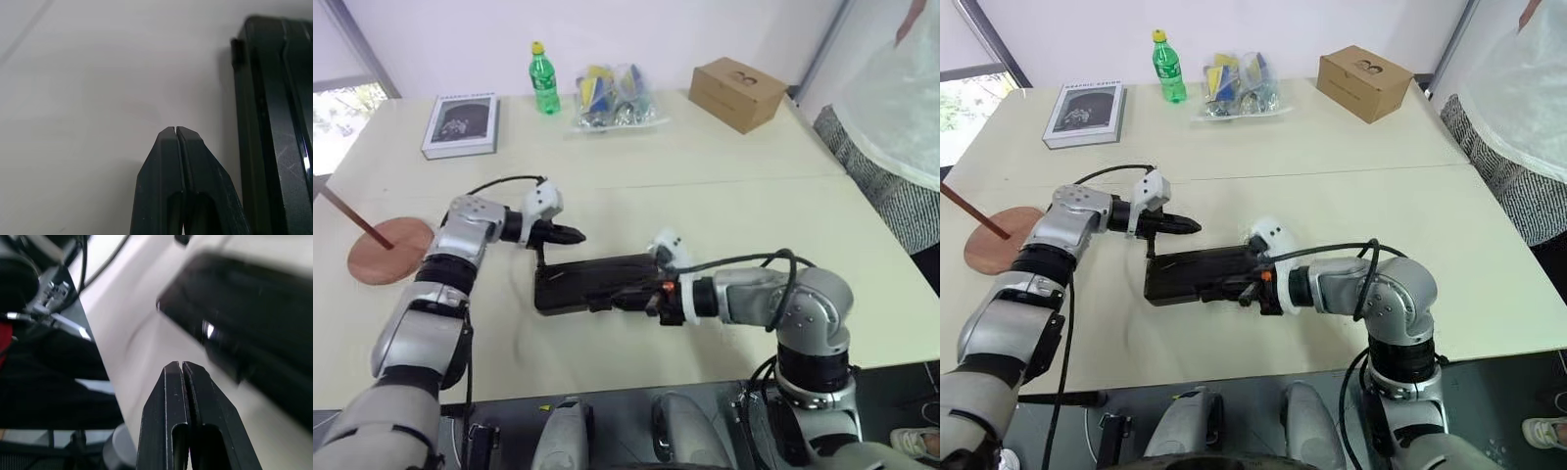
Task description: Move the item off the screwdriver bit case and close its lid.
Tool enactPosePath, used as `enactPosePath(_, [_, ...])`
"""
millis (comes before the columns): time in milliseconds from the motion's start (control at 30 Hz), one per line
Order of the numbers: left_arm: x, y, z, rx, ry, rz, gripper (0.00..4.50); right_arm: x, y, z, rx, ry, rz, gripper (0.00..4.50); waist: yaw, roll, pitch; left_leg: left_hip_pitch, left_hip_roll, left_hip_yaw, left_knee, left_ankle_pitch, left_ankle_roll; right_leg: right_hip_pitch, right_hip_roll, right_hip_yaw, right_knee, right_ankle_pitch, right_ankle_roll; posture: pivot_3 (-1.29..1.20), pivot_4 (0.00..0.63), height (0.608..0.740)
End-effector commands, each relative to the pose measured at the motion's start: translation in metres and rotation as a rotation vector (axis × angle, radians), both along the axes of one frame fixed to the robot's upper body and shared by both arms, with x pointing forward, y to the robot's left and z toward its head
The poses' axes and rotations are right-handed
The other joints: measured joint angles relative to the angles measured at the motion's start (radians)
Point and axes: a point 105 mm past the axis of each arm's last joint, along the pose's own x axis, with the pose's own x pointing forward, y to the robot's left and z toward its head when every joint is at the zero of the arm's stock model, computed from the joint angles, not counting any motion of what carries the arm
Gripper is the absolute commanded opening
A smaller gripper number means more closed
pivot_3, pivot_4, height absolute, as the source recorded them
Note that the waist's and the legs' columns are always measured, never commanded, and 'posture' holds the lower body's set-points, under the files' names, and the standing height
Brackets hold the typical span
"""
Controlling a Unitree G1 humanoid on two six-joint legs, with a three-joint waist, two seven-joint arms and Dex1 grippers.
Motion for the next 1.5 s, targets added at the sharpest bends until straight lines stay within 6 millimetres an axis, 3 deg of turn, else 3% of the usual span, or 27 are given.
enactPosePath(33, [0.003, -0.005, 0.013, 0.009, -0.057, -0.04, 0.0, -0.002, 0.004, -0.011, -0.035, 0.051, -0.009, 0.07, 0.0, 0.0, 0.0, 0.0, 0.0, 0.0, 0.0, 0.0, 0.0, 0.0, 0.0, 0.0, 0.0, 0.0, 0.0, 0.0, 0.15, 0.74])
enactPosePath(133, [0.004, -0.009, 0.012, 0.002, -0.065, -0.046, 0.0, 0.007, 0.005, -0.028, -0.066, 0.122, -0.105, 0.07, 0.001, 0.0, 0.0, 0.0, 0.0, 0.0, 0.0, 0.0, 0.0, 0.0, 0.0, 0.0, 0.0, 0.0, 0.0, 0.0, 0.15, 0.74])
enactPosePath(400, [0.004, -0.015, 0.012, -0.011, -0.087, -0.059, 0.0, 0.011, 0.016, -0.04, -0.07, 0.203, -0.231, 0.07, 0.002, 0.0, 0.0, 0.0, 0.0, 0.0, 0.0, 0.0, 0.0, 0.0, 0.0, 0.0, 0.0, 0.0, 0.0, 0.0, 0.15, 0.74])
enactPosePath(767, [-0.004, -0.031, 0.004, 0.024, -0.136, -0.168, 0.0, 0.005, 0.032, -0.028, 0.01, 0.24, -0.319, 0.07, 0.0, 0.0, 0.0, -0.001, 0.001, -0.001, 0.0, 0.0, 0.001, 0.0, 0.0, 0.0, 0.0, 0.0, 0.0, 0.0, 0.15, 0.74])
enactPosePath(1500, [-0.011, -0.04, -0.001, 0.038, -0.144, -0.235, 0.0, -0.003, 0.031, -0.026, -0.018, 0.395, -0.449, 0.07, -0.016, 0.0, 0.0, -0.002, 0.001, -0.001, 0.0, -0.001, 0.002, 0.0, 0.0, 0.0, -0.001, 0.0, 0.0, 0.0, 0.15, 0.74])
